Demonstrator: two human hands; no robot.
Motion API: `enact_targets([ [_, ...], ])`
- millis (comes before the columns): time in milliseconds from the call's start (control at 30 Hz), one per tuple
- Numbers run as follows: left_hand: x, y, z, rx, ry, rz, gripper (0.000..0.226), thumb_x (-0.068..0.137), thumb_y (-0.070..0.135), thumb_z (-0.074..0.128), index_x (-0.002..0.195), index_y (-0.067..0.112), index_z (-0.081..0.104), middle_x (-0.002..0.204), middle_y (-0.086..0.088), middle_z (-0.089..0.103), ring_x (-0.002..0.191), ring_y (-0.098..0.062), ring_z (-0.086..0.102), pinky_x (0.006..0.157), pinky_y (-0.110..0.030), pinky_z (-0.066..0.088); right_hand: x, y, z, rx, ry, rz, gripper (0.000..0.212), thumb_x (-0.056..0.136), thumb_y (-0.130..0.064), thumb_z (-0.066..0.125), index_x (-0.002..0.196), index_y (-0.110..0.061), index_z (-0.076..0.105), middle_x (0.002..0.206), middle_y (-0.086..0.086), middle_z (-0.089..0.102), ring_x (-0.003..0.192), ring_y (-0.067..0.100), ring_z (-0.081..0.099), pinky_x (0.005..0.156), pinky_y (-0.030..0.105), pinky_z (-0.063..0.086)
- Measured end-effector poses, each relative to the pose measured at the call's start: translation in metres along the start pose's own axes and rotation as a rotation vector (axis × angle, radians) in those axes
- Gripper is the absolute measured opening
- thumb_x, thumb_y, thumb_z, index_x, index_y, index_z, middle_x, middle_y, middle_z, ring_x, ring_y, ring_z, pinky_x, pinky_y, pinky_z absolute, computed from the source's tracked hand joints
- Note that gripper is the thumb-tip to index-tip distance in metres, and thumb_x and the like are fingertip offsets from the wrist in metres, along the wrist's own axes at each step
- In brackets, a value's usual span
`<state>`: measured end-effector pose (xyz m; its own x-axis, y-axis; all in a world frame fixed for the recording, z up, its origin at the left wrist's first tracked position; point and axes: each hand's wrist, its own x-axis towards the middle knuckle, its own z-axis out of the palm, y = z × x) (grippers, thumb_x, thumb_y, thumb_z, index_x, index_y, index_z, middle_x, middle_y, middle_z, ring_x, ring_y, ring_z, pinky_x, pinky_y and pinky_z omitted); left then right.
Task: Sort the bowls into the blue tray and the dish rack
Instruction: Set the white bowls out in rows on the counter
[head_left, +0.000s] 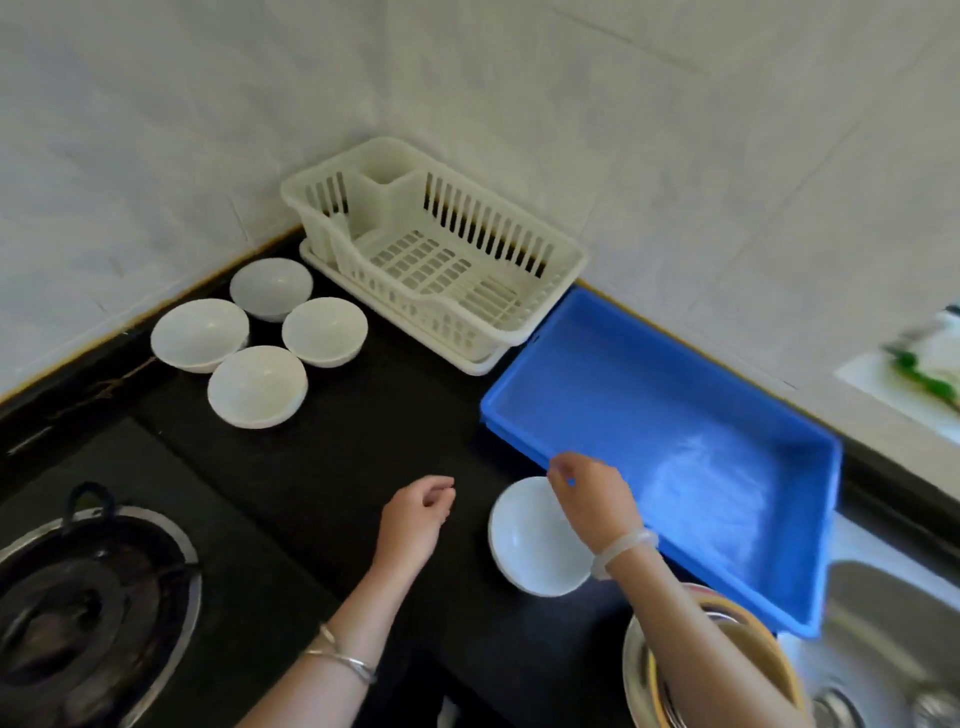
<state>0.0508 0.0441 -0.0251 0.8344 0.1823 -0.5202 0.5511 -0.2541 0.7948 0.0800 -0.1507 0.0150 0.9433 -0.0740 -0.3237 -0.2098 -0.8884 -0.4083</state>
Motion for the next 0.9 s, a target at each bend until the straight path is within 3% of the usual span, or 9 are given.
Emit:
enact_targets([
  [67, -0.009, 0.002, 0.017, 0.160, -0.060, 0.050, 0.033, 0.091, 0.025, 0.054, 0.124, 0.022, 0.057, 0.121, -0.002, 0.062, 0.107, -0.013, 0.059, 0.093, -0.027, 0.046, -0.014, 0.022, 0.002, -0.077, 0.021, 0.039, 0.030, 0.095, -0.031, 0.045, 0.122, -0.020, 0.054, 0.116, 0.004, 0.058, 0.100, 0.027, 0.060, 0.074, 0.031, 0.044],
  [167, -0.019, 0.002, 0.038, 0.270, -0.142, 0.081, 0.043, 0.090, 0.025, 0.056, 0.133, 0.020, 0.049, 0.130, -0.002, 0.058, 0.119, -0.016, 0.053, 0.091, -0.023, 0.039, -0.028, 0.042, 0.008, -0.111, -0.016, 0.081, 0.034, 0.093, -0.031, 0.050, 0.123, -0.017, 0.050, 0.117, 0.007, 0.056, 0.101, 0.029, 0.059, 0.076, 0.033, 0.045],
  [367, -0.027, -0.005, 0.049, 0.313, -0.153, 0.099, 0.052, 0.087, 0.015, 0.057, 0.136, 0.025, 0.043, 0.132, -0.004, 0.056, 0.121, -0.021, 0.052, 0.094, -0.031, 0.044, -0.027, 0.044, 0.016, -0.130, -0.008, 0.092, 0.028, 0.090, -0.027, 0.056, 0.112, -0.011, 0.049, 0.110, 0.009, 0.059, 0.094, 0.030, 0.061, 0.069, 0.032, 0.044],
  [533, -0.023, -0.012, 0.048, 0.172, -0.202, 0.031, 0.053, 0.088, 0.017, 0.058, 0.137, 0.026, 0.041, 0.129, -0.008, 0.057, 0.115, -0.024, 0.057, 0.095, -0.042, 0.050, -0.023, 0.044, 0.012, -0.170, -0.014, 0.077, 0.017, 0.091, -0.011, 0.051, 0.106, -0.007, 0.046, 0.101, 0.013, 0.062, 0.086, 0.033, 0.059, 0.062, 0.032, 0.039],
  [633, -0.022, -0.018, 0.047, 0.056, -0.236, -0.029, 0.051, 0.090, 0.017, 0.057, 0.138, 0.023, 0.041, 0.124, -0.007, 0.058, 0.109, -0.020, 0.060, 0.082, -0.029, 0.055, -0.025, 0.046, 0.007, -0.117, 0.014, 0.087, 0.010, 0.089, -0.005, 0.043, 0.098, -0.011, 0.042, 0.080, 0.012, 0.055, 0.069, 0.030, 0.048, 0.058, 0.030, 0.038],
  [700, -0.022, -0.020, 0.046, -0.049, -0.268, -0.076, 0.049, 0.091, 0.016, 0.055, 0.138, 0.022, 0.041, 0.118, -0.006, 0.060, 0.101, -0.017, 0.063, 0.069, -0.019, 0.054, -0.027, 0.048, 0.003, -0.042, 0.026, 0.108, 0.011, 0.087, -0.004, 0.039, 0.095, -0.012, 0.040, 0.076, 0.010, 0.050, 0.069, 0.030, 0.045, 0.059, 0.030, 0.038],
  [900, -0.019, -0.022, 0.051, -0.243, -0.317, -0.200, 0.046, 0.092, 0.018, 0.052, 0.136, 0.026, 0.041, 0.108, 0.001, 0.060, 0.091, -0.019, 0.068, 0.062, -0.022, 0.056, -0.028, 0.062, -0.019, 0.170, 0.076, 0.176, 0.019, 0.085, -0.013, 0.049, 0.102, -0.016, 0.056, 0.078, 0.008, 0.064, 0.070, 0.024, 0.050, 0.051, 0.023, 0.034],
])
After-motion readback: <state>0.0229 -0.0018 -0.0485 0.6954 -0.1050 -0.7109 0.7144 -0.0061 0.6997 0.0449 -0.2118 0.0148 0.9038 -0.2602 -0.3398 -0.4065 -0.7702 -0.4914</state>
